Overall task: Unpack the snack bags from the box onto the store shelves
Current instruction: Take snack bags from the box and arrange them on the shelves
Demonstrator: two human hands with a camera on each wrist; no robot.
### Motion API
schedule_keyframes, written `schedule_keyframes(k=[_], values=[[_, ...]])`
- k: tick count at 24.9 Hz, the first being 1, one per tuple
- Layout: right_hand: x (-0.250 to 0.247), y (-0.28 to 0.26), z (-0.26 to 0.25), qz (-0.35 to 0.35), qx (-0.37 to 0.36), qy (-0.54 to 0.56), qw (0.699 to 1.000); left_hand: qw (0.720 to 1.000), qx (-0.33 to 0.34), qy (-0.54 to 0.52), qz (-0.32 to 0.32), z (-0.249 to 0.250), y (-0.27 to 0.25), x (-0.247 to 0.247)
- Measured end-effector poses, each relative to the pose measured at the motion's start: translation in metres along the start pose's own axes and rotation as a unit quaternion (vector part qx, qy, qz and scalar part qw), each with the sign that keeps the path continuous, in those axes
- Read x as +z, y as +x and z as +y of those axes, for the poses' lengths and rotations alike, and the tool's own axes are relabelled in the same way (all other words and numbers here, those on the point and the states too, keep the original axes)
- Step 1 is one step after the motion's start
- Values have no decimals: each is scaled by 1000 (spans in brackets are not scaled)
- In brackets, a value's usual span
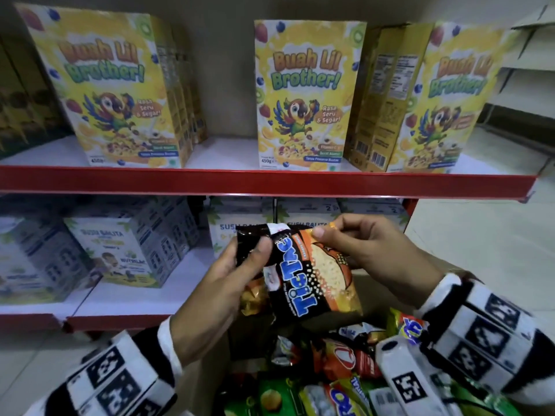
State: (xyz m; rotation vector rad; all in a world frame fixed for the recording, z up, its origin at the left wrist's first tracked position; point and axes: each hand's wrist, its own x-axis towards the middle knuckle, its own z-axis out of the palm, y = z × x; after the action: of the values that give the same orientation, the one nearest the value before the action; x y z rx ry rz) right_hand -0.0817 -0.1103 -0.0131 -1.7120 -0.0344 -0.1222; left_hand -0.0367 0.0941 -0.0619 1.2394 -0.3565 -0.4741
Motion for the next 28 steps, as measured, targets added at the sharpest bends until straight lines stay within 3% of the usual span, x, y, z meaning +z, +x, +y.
schedule_keyframes(k=[2, 5, 7, 9, 12, 14, 19, 20, 22, 23, 26, 28], values=[[4, -3, 0, 8, -3, 20, 1000, 999, 38, 31, -18, 3, -4, 11], [-2, -7, -5, -36, 7, 4, 999, 994, 84, 58, 32, 6, -4, 17], [-9, -6, -8, -15, 5, 7, 1000, 994, 79, 50, 53, 3, -1, 19], [-13, -4, -6, 28, 14, 95, 995, 995, 52, -36, 75, 0, 2, 21], [-5, -7, -1, 13, 42, 172, 984, 990, 25, -139, 26, -1, 5, 28], [1, -11, 6, -14, 51, 130, 990, 993, 39, -111, 16, -7, 6, 33], [-30, -8, 26, -108, 112, -47, 987, 992, 101, -23, 76, -13, 11, 29], [-38, -7, 36, -136, 125, -146, 972, 991, 104, -15, 82, -14, 12, 26], [-44, -6, 62, -202, 149, -355, 900, 991, 101, -3, 88, -18, 14, 20], [-40, -7, 74, -239, 158, -410, 866, 991, 98, 8, 86, -20, 13, 18], [-22, -15, 97, -359, 220, -396, 816, 992, 94, 47, 72, -20, 12, 12], [-11, -20, 103, -418, 223, -412, 779, 990, 103, 68, 66, -18, 10, 10]])
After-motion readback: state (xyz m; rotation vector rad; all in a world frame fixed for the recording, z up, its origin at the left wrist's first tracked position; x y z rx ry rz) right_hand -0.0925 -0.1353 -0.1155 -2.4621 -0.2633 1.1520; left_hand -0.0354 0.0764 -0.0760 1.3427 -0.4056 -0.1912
